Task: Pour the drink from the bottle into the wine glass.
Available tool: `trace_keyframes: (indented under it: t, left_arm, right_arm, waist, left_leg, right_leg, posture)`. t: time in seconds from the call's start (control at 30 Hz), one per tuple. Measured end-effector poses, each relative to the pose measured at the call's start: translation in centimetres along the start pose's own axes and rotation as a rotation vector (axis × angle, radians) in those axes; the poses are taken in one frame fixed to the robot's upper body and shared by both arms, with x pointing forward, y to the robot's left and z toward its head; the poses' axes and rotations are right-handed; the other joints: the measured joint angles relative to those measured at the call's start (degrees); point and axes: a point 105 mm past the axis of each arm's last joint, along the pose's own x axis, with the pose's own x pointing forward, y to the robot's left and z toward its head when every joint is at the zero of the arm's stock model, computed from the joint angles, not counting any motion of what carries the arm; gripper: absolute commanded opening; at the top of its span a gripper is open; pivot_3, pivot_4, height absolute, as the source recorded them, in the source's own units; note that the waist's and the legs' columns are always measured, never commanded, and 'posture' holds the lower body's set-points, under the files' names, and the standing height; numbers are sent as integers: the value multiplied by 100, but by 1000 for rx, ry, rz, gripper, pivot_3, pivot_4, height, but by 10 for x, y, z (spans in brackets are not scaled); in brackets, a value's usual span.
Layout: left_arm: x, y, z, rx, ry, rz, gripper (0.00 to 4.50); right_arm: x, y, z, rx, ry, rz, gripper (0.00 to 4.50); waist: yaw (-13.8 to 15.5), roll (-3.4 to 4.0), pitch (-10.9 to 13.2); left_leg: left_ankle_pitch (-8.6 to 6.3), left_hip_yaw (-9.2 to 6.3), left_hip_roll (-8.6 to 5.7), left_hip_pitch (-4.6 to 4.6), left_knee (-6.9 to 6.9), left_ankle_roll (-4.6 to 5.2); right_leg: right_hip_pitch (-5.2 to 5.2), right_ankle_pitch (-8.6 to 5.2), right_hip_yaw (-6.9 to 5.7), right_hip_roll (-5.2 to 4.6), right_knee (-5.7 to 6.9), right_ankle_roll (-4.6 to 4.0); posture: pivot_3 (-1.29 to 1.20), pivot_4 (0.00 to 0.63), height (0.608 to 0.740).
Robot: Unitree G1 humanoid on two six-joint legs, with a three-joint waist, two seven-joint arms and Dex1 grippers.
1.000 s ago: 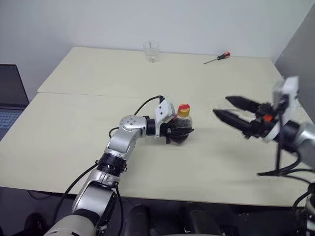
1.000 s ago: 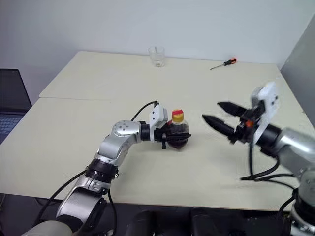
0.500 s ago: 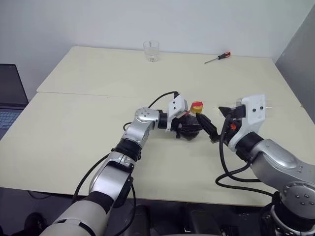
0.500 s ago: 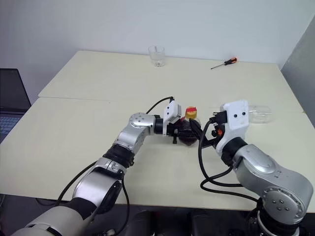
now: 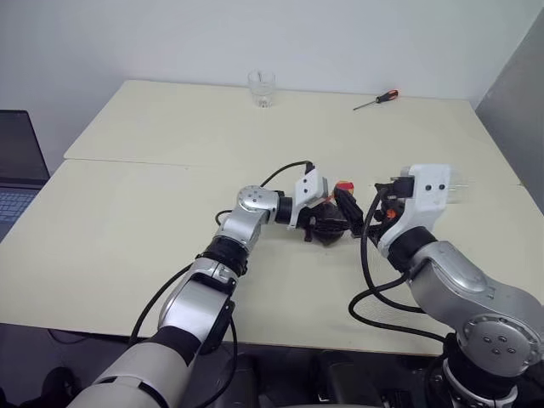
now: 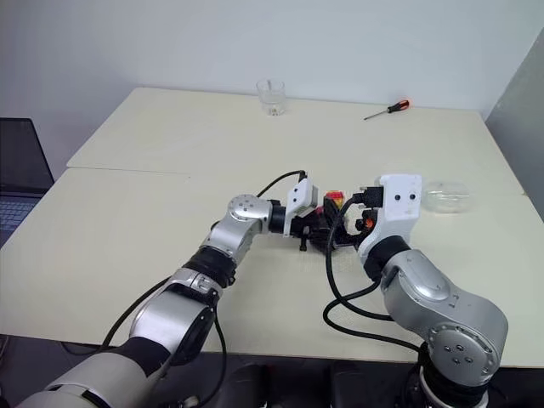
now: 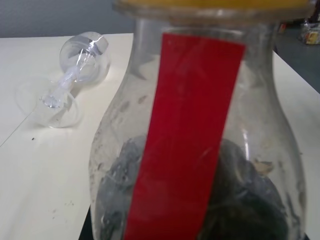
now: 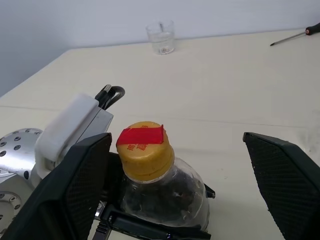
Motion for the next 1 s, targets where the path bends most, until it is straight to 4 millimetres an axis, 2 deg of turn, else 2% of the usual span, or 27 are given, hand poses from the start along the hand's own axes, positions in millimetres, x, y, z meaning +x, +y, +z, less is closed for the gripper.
trace_keyframes:
  t: [0.33,0.43,0.67,0.7,0.9,1.0]
  left_arm:
    - [-1,1,-1,-1,7,10,1419]
    - [-2,2,-2,-1,9,19,1419]
    - [-1,3,-2,0,10,26,1400]
    - [-1,3,-2,1,11,27,1398]
    - [-1,3,-2,1,13,27,1384]
    - [2,2,-1,3,6,26,1367]
  right_arm:
    - [7,5,-1,16,9,12,4500]
    - [8,5,-3,23,18,16,3931]
    - [10,9,-5,18,43,52,1467]
    - [10,9,-5,15,44,53,1236]
    - [10,9,-5,-5,49,63,1226]
    - [9,2,-1,-86,71,138,1226]
  waist:
    - [-1,0,0]
    - [-1,0,0]
    - [-1,0,0]
    - [-1,0,0]
    - [0,0,0]
    - [1,0,0]
  left_leg:
    - [0,-5,0,-2,0,0]
    - [0,-7,0,-2,0,0]
    - [0,-9,0,-2,0,0]
    - [0,-9,0,-3,0,0]
    - [0,-9,0,-4,0,0]
    - [0,-5,-3,-4,4,0]
  right_leg:
    - [0,0,-1,0,0,0]
    - [0,0,-1,0,0,0]
    - [0,0,-2,0,0,0]
    - [0,0,-2,0,0,0]
    - [0,0,-3,0,0,0]
    - [2,0,-7,-3,-2,0]
  posture:
    - [0,150,740]
    - [0,150,740]
    - [0,150,740]
    - [0,150,740]
    - [0,150,740]
    - [0,150,740]
